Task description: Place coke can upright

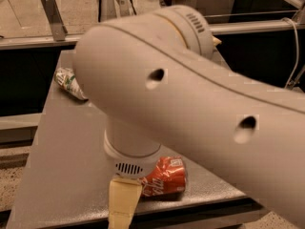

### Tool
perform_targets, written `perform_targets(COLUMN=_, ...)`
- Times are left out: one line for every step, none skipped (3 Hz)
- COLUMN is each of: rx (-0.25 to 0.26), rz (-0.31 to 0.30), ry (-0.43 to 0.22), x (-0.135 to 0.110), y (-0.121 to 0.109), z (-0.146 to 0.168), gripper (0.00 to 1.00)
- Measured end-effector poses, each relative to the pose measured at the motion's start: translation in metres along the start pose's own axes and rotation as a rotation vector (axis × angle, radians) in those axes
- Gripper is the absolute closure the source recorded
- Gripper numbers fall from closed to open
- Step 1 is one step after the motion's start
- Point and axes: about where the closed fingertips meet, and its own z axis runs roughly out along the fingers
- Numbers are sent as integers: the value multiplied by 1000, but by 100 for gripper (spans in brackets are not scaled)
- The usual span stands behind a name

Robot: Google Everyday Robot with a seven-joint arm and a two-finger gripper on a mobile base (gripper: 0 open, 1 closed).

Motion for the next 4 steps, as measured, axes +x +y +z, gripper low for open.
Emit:
perform_targets(rx=0, rz=17, ry=12, x=11, y=-7, z=19, gripper=0)
perform_targets(rx=8, rz=32, ry=5, x=17, y=-14, z=30, gripper=18)
perform_targets(rx=23, rz=40, ry=-6, x=19, y=-23, z=31, gripper=41)
perform_targets(rx=39, rz=45, ry=-25, x=19, y=-35, z=27, gripper=65)
